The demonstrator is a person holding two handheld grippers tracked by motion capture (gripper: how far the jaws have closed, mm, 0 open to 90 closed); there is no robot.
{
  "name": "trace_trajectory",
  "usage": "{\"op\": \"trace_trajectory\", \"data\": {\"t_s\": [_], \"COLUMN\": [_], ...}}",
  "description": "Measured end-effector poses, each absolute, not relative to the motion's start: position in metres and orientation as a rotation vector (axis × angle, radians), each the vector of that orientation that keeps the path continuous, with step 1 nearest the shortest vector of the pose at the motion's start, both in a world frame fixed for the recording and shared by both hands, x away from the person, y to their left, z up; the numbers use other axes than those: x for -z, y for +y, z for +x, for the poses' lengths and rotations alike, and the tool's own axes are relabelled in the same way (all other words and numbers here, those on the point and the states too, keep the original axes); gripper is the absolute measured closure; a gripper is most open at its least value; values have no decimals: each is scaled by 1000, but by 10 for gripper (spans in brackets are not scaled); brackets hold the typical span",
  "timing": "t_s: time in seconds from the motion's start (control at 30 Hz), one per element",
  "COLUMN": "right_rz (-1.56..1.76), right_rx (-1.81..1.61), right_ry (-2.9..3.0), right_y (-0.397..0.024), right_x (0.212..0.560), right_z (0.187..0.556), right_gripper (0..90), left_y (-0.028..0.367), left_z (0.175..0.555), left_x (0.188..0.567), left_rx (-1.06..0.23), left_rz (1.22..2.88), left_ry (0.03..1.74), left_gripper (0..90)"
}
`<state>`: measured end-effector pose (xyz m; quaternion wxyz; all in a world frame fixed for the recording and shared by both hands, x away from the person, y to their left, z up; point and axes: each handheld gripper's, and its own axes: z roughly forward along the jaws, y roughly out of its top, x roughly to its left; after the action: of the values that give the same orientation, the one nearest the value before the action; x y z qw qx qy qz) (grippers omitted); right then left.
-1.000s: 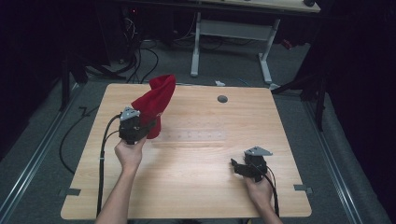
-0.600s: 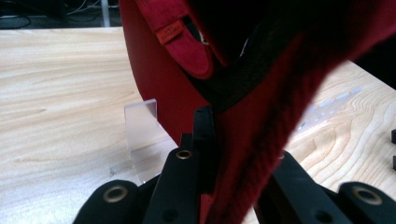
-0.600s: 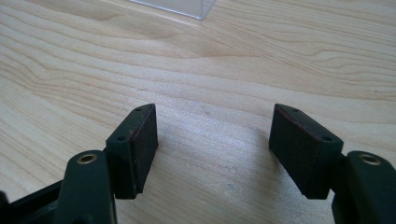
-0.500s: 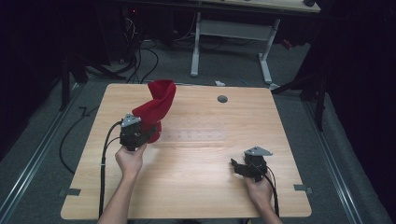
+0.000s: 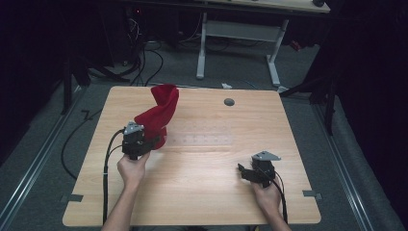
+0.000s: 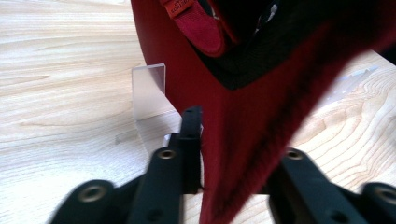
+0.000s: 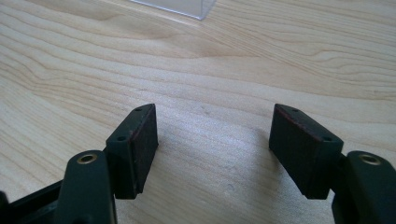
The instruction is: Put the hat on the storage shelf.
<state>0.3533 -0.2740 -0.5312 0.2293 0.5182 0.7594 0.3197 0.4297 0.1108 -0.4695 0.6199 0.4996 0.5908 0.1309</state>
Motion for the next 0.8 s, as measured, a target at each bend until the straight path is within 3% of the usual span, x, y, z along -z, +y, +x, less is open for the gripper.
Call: {"op": "trace_trajectory", "data": {"t_s": [0.27, 0.8], "right_rz": [1426, 1427], "right_rx": [-880, -880], "right_ry": [2090, 2091], "right_y": [-274, -274], "right_x": [531, 531], "right_z": [353, 353], "right_gripper": [327, 325], "left_y": [115, 130], "left_z": [426, 405], "left_x": [465, 465], "left_rx": [-300, -343], "left_rz": [1149, 1153], "left_ry": [1384, 1382], "left_gripper": [518, 440]}}
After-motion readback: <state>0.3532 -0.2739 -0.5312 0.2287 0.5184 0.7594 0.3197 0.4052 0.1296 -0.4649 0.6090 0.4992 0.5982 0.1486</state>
